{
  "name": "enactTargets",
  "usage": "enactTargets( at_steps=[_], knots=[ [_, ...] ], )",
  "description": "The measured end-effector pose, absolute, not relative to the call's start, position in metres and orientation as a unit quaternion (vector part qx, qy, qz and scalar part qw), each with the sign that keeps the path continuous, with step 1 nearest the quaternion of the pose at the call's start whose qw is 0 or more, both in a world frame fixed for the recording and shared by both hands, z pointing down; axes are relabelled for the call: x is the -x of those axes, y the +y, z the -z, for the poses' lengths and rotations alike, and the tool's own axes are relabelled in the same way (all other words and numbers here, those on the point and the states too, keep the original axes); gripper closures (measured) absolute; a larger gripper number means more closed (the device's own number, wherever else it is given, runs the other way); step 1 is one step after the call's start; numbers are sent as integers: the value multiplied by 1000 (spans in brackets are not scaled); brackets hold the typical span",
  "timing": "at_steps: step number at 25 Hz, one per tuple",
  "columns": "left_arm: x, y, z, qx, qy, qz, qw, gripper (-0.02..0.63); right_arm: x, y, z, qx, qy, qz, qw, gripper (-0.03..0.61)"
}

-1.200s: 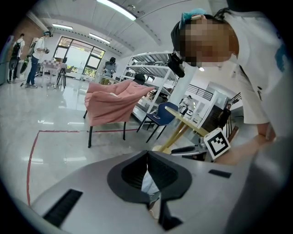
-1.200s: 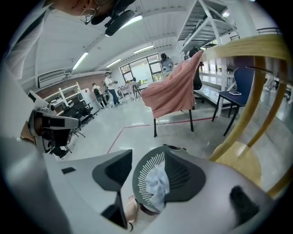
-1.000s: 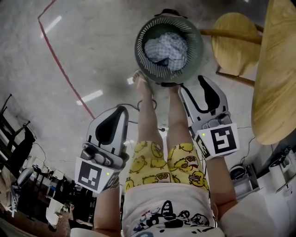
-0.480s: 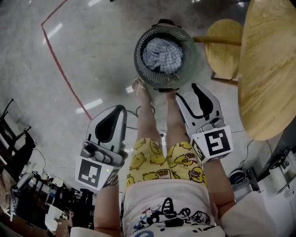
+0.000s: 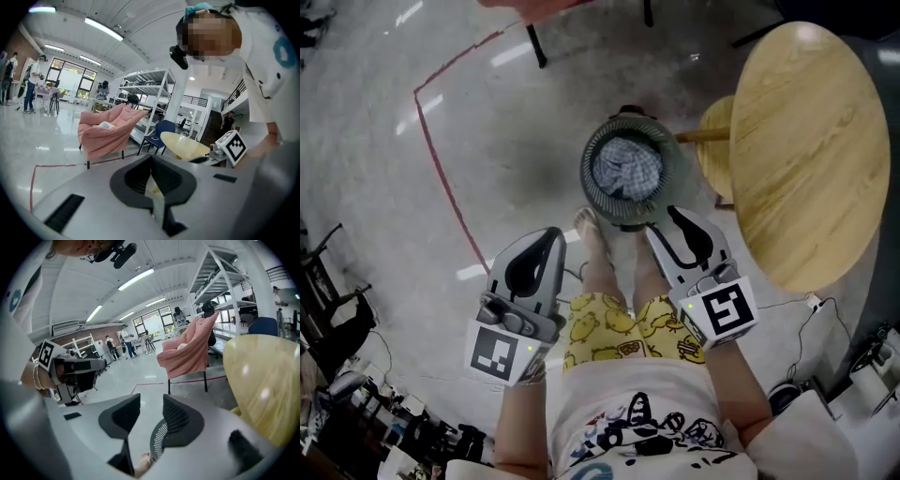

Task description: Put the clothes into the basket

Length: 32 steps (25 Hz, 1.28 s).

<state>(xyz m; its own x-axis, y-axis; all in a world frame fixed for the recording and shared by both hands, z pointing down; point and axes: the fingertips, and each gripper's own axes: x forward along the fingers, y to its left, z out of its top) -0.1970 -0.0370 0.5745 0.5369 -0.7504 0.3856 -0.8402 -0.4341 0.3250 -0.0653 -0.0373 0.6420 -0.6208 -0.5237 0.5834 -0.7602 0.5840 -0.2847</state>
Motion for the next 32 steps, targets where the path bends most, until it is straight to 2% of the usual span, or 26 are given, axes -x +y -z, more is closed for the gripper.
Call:
enactTargets(
  at_steps=[2,4,12,22,32],
  knots=[
    [196,-38,-570,-841,-471,-100,246,600,63,-42,-629,-384,-858,-271,206,499],
    [194,-41,-561,-846,-466,-97,243,600,62,-48,-617,-393,-857,-272,195,522],
    [192,-51,-514,-862,-460,-71,203,600,72,-56,-558,-355,-890,-231,170,545],
    [192,-49,-470,-872,-447,-105,169,600,78,-59,-471,-319,-925,-135,158,551],
    [174,-57,-412,-889,-434,-80,124,600,48,-40,-410,-335,-929,-104,119,551]
  ],
)
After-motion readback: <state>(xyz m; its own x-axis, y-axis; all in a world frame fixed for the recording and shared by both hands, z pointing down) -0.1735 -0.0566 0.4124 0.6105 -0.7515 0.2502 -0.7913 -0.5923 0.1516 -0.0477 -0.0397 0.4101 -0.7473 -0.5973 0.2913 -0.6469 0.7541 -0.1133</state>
